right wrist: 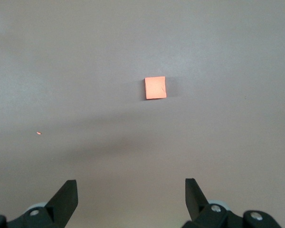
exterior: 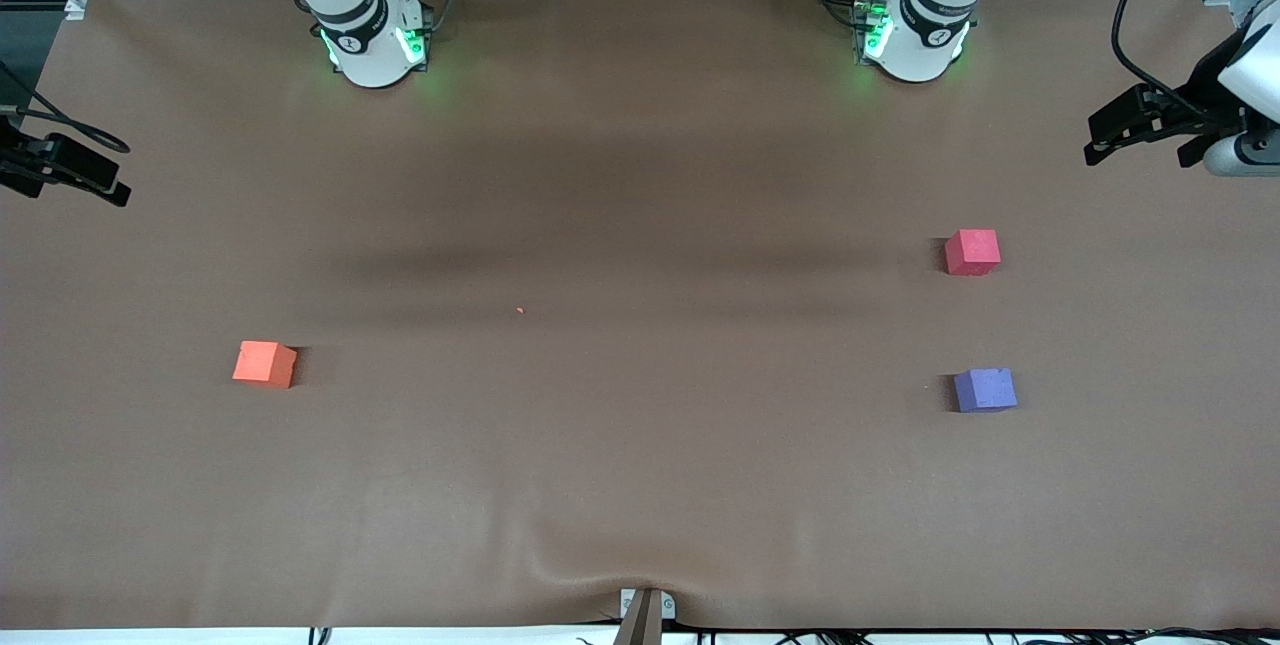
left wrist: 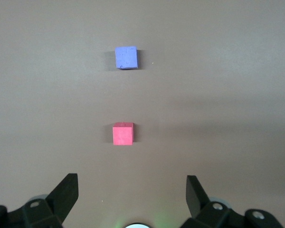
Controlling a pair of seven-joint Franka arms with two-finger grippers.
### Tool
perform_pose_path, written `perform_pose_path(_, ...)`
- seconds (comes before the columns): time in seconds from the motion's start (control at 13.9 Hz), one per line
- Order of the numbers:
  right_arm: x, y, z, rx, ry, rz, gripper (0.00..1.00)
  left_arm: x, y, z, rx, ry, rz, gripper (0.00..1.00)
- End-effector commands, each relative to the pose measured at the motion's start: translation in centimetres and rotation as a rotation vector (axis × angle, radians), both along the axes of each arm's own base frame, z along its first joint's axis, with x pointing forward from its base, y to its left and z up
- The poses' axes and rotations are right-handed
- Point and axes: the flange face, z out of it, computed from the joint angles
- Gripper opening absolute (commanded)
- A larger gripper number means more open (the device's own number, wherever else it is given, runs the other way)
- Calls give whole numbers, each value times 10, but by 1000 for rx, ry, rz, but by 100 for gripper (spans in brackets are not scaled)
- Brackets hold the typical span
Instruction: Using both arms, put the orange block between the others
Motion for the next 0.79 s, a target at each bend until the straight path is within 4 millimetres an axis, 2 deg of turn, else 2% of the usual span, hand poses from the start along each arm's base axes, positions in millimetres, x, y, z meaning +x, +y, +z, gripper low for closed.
perform_pose_path(0.0, 2, 3, 2, -10, 2, 0, 100, 2, 0, 9, 24, -19, 9, 100)
perform_pose_path(0.5, 2, 5, 0, -10, 6, 2, 100, 8, 1, 12, 31, -29, 11, 100)
perform_pose_path(0.72, 10, 4, -16, -4, 38, -5, 100, 11, 0, 6, 32, -17, 10, 100)
